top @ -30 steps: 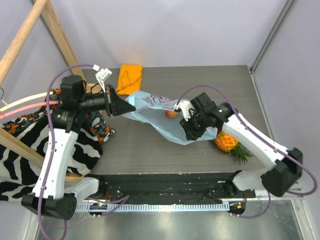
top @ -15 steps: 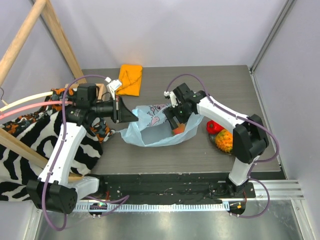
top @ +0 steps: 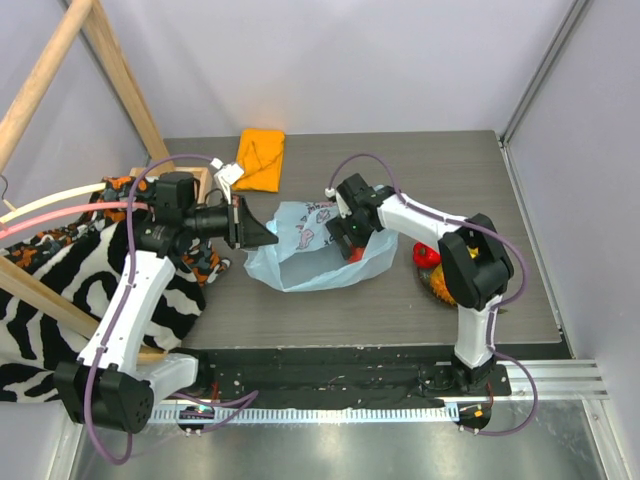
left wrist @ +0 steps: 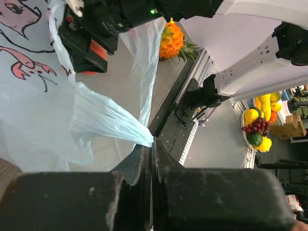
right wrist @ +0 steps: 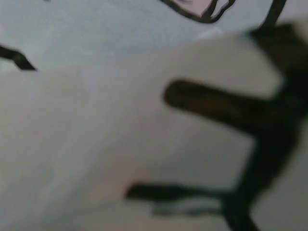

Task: Take the fake fruits out of the plastic bag
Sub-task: Take out the fake fruit from the plastic bag.

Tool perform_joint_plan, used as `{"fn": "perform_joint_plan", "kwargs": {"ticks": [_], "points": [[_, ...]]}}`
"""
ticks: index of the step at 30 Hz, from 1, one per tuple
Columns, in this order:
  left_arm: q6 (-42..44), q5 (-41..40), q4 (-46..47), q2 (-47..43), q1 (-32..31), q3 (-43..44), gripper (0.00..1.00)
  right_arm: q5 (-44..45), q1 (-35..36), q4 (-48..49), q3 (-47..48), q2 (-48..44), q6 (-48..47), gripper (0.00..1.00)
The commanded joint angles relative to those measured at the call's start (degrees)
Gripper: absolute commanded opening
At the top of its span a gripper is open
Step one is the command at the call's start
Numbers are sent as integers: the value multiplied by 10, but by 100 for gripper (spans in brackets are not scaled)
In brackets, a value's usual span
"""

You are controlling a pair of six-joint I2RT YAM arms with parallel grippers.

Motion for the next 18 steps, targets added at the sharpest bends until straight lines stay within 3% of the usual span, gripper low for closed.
{"fn": "perform_joint_plan", "kwargs": {"ticks": [1, 2, 5, 8, 15, 18], "points": [[-16, -4, 45, -21, -3, -12, 0, 39, 1, 31, 46, 19, -27, 75], [-18, -4, 49, -22, -3, -16, 0, 36, -1, 30, 57, 20, -31, 61], [-20, -11, 58, -25, -3, -20, 0, 15, -1, 15, 73, 5, -52, 41], [-20, -16, 74, -25, -3, -23, 0, -24, 0, -4, 66, -50, -85, 30], [-26, -51, 120, 2, -3, -11, 0, -272, -1, -51, 8, -225, -167, 29], [-33, -61, 138, 23, -3, 6, 0, -311, -1, -75, 21, -270, -169, 30]]}}
